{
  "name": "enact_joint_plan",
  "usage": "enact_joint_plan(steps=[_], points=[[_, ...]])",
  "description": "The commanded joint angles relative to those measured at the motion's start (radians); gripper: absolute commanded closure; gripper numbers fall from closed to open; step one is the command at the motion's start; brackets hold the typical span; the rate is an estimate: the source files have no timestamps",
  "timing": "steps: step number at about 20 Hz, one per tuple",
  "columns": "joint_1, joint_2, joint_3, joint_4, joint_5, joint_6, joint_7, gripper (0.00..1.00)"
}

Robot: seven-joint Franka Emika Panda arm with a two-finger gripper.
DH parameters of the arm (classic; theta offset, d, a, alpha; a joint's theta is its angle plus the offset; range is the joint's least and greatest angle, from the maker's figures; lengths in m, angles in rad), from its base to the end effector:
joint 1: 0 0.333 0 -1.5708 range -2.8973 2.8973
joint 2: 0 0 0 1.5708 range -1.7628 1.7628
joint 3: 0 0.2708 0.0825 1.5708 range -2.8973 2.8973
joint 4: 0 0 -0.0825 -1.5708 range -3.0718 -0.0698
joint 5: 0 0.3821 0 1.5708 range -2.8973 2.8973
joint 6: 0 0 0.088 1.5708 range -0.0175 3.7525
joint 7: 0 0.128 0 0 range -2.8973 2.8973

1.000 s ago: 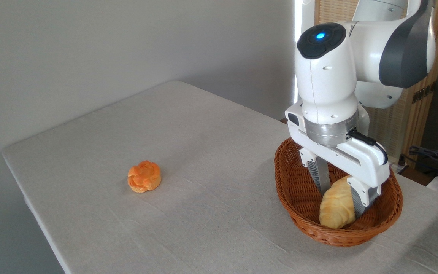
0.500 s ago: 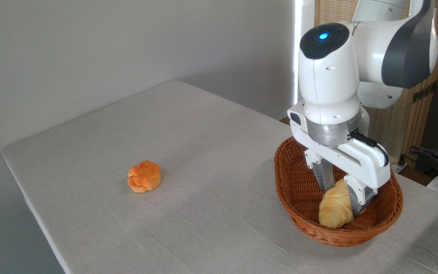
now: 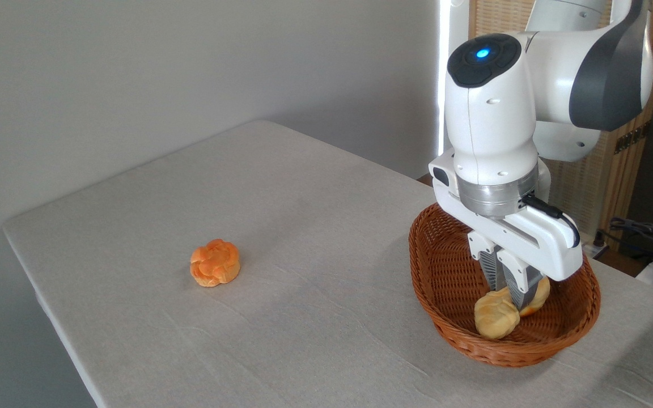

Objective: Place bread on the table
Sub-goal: 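Lift the pale roll out of the basket and carry it beside the orange bun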

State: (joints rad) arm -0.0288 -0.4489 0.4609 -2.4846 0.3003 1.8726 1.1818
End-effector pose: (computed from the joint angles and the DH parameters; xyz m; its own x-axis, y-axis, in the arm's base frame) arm 0.3614 0.1855 0.3556 0.5856 -0.7988 -0.1378 -0.7842 -0.6013 0.1531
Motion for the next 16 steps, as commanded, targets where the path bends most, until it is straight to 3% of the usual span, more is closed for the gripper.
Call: enact_joint_plan(steps=[1, 2, 5, 9, 10, 12, 16], points=[[-0.011, -0.007, 0.01, 0.053, -0.003, -0.082, 0.019, 0.9], [-0.013, -0.007, 0.004, 0.077, -0.029, -0.12, 0.019, 0.9], [-0.019, -0.007, 0.004, 0.133, -0.174, -0.182, 0.006, 0.9], [-0.02, -0.004, -0.004, 0.18, -0.226, -0.201, -0.002, 0.86], [-0.02, 0.005, -0.027, 0.208, -0.248, -0.199, -0.004, 0.81], [-0.034, 0.041, -0.088, 0.3, -0.274, -0.201, -0.017, 0.82], [-0.126, 0.178, -0.206, 0.536, -0.314, -0.201, -0.096, 0.82]])
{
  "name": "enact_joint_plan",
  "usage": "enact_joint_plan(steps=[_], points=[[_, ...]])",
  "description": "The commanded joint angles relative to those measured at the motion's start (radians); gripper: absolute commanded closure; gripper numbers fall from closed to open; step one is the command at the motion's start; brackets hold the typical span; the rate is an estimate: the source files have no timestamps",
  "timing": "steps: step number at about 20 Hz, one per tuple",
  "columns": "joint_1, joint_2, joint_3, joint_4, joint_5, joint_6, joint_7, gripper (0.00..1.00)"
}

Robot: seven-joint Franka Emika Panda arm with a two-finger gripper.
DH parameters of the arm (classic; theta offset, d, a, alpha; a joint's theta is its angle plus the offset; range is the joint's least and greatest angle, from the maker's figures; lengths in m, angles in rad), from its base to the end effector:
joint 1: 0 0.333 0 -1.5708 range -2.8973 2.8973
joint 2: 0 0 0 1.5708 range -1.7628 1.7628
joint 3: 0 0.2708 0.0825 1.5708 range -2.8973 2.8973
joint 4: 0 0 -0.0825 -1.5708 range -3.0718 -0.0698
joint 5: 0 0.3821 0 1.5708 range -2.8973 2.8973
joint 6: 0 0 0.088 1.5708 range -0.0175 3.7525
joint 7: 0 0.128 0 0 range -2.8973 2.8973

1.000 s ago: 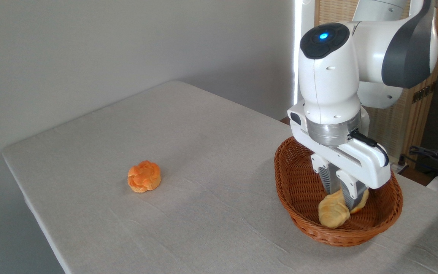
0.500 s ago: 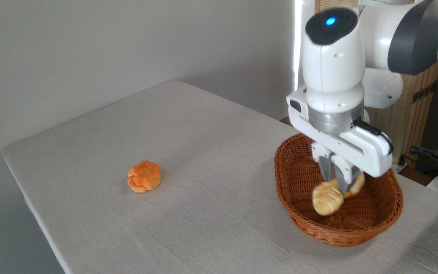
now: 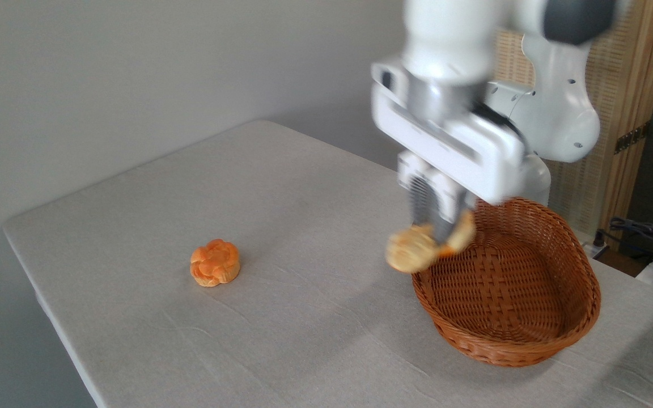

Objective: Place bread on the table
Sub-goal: 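Lift the pale roll out of the basket and carry it beside the orange bun, then lower the pale roll onto the cloth and open the gripper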

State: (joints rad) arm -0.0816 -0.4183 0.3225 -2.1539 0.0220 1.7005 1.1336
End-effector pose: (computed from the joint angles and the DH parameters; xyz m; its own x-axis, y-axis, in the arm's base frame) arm 0.4274 0.1169 0.4915 0.6023 -0.7948 0.0745 -0.7977 -0.5957 0.0940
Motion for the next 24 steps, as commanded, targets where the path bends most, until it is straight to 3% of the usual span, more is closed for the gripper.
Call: enact_joint_plan(steps=[1, 3, 5, 7, 9, 12, 14, 24], points=[[-0.093, 0.212, -0.091, 0.277, -0.069, -0.028, -0.058, 0.82], [-0.096, 0.344, -0.166, 0.414, -0.129, -0.053, -0.128, 0.81], [-0.101, 0.426, -0.23, 0.477, -0.131, -0.05, -0.237, 0.78], [-0.101, 0.472, -0.282, 0.515, -0.129, -0.039, -0.281, 0.67], [-0.104, 0.472, -0.289, 0.516, -0.131, 0.014, -0.293, 0.62], [-0.132, 0.486, -0.292, 0.514, -0.131, 0.044, -0.372, 0.34], [-0.155, 0.496, -0.304, 0.506, -0.12, 0.05, -0.393, 0.0], [-0.155, 0.5, -0.307, 0.506, -0.122, 0.05, -0.383, 0.0]])
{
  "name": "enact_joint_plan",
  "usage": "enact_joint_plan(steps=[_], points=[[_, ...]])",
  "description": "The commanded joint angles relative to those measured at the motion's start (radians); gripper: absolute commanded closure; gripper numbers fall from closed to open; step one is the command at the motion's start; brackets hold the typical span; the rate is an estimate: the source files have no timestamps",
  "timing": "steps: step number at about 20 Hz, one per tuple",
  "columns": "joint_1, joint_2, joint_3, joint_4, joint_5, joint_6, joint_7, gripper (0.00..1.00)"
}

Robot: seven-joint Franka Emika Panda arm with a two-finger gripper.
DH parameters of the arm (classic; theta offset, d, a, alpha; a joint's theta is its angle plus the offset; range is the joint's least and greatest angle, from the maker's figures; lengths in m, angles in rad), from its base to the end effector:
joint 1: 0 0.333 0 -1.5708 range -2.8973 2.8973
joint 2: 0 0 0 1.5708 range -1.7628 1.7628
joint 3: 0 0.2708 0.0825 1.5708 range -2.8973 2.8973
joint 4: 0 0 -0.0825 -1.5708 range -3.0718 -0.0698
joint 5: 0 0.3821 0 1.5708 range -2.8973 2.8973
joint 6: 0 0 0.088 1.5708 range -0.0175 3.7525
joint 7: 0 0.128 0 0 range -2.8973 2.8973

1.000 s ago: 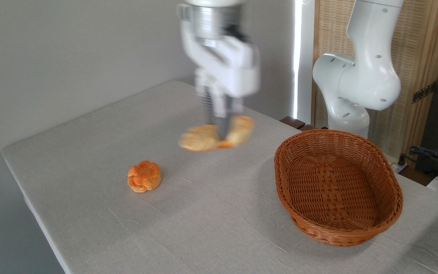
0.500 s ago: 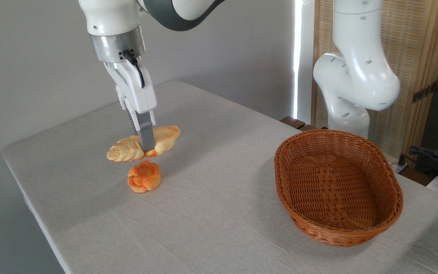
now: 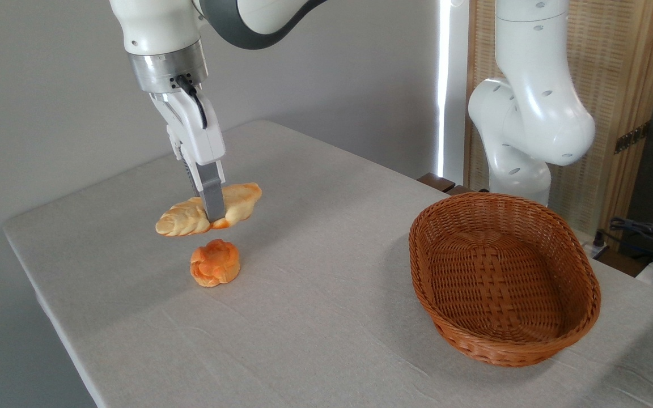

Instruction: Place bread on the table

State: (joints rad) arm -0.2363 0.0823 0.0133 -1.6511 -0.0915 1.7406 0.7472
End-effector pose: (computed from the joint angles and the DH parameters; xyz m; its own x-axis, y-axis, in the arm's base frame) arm 0.5671 -0.1392 0.4887 0.5779 -0.8135 0.0653 -0.8160 -0.5748 0.0609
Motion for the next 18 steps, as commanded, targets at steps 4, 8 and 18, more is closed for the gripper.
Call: enact_joint_plan(steps=[4, 8, 18], points=[[0.0, -0.001, 0.002, 0.004, -0.008, 0.01, 0.003, 0.0], [0.002, -0.001, 0.002, 0.005, -0.008, 0.01, 0.004, 0.0], [0.017, -0.007, 0.079, 0.074, -0.02, 0.011, 0.012, 0.0]])
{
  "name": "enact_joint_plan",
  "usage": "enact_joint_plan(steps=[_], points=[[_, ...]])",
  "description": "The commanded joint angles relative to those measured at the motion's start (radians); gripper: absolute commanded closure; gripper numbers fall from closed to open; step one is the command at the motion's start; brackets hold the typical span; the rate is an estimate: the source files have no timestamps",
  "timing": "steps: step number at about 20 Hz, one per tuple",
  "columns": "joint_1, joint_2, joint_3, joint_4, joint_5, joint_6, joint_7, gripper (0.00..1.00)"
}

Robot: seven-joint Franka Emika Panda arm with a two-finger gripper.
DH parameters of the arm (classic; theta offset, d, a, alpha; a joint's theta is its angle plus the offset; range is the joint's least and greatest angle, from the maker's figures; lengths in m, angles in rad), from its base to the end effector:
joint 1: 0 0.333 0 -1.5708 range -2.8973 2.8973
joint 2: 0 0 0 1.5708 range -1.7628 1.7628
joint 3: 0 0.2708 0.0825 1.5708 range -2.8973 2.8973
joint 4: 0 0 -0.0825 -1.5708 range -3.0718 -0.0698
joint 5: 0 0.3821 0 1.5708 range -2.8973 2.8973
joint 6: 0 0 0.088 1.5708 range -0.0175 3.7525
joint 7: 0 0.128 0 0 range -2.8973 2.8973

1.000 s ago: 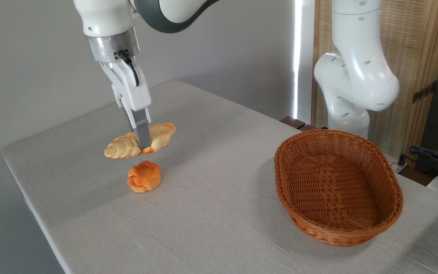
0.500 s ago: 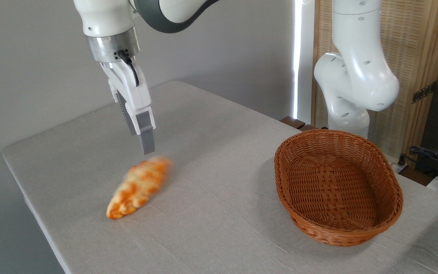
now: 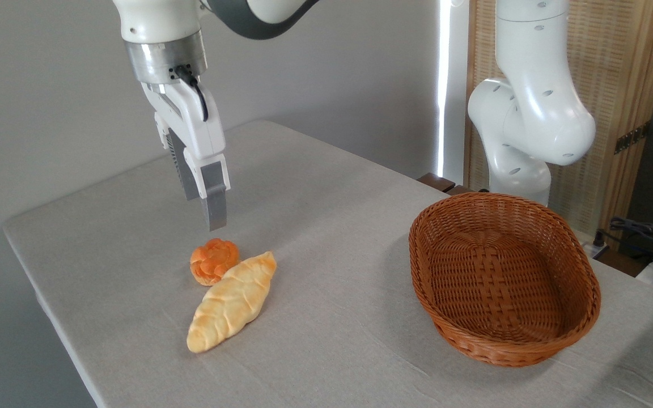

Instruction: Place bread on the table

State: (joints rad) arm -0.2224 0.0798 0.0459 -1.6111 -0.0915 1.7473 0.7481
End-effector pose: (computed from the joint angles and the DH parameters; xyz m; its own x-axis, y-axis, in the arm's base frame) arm 0.5771 -0.1139 0.5101 0.6107 -0.7855 0.1001 -0.7908 -0.6115 0.0259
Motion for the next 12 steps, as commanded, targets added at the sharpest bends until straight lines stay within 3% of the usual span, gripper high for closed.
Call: enact_joint_plan(steps=[1, 7, 12], points=[[0.003, -0.006, 0.066, 0.045, -0.024, 0.005, 0.013, 0.0], [0.005, -0.034, 0.071, 0.046, -0.013, -0.014, 0.001, 0.0], [0.127, -0.087, 0.002, 0.045, -0.017, -0.12, -0.004, 0.0]])
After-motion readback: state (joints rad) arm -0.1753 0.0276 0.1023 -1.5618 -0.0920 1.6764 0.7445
